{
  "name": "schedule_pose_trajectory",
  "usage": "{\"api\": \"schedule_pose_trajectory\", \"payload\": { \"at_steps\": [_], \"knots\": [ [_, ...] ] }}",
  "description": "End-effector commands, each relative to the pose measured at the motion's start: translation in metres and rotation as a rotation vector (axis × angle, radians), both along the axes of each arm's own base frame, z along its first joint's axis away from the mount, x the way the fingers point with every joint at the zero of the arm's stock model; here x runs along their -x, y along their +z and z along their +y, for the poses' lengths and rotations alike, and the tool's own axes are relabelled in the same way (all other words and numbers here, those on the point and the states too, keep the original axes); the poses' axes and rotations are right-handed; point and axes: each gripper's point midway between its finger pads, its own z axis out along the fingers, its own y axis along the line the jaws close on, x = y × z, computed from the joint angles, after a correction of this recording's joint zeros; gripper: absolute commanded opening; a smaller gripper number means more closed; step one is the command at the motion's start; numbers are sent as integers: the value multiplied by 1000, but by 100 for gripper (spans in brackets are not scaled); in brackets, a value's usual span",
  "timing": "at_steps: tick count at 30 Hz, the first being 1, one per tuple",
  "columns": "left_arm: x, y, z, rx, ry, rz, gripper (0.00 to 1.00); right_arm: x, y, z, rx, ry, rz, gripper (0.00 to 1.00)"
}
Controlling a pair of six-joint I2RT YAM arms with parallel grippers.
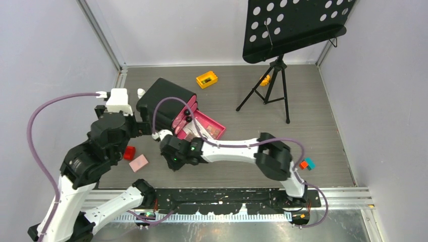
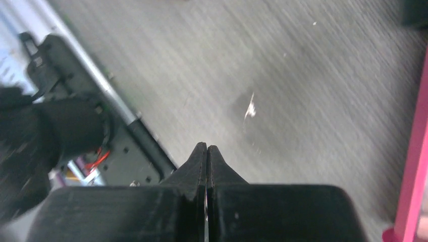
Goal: Organize the makeup
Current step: Pick up the makeup tool from the center of the board.
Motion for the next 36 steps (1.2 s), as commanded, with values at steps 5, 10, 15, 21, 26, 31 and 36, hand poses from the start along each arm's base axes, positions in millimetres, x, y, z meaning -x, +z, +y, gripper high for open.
{"api": "schedule_pose_trajectory", "payload": {
  "at_steps": [5, 10, 15, 21, 26, 31, 36],
  "knots": [
    [-24, -36, 9, 58, 250, 34, 100, 3, 97, -54, -200, -89, -168, 0],
    [-23, -86, 16, 165, 358, 118, 100, -7, 134, -101, -226, -196, -252, 0],
    [-31, -163, 28, 289, 459, 294, 100, -8, 159, -136, -247, -225, -306, 0],
    [-21, -214, 49, 498, 644, 309, 100, -7, 168, -165, -232, -251, -324, 0],
    [-11, -256, 67, 522, 827, 333, 100, -2, 163, -172, -230, -243, -304, 0],
    [-16, -284, 84, 505, 910, 411, 100, 2, 152, -170, -194, -218, -284, 0],
    [-18, -303, 99, 480, 969, 463, 100, 4, 146, -163, -176, -190, -273, 0]
  ]
}}
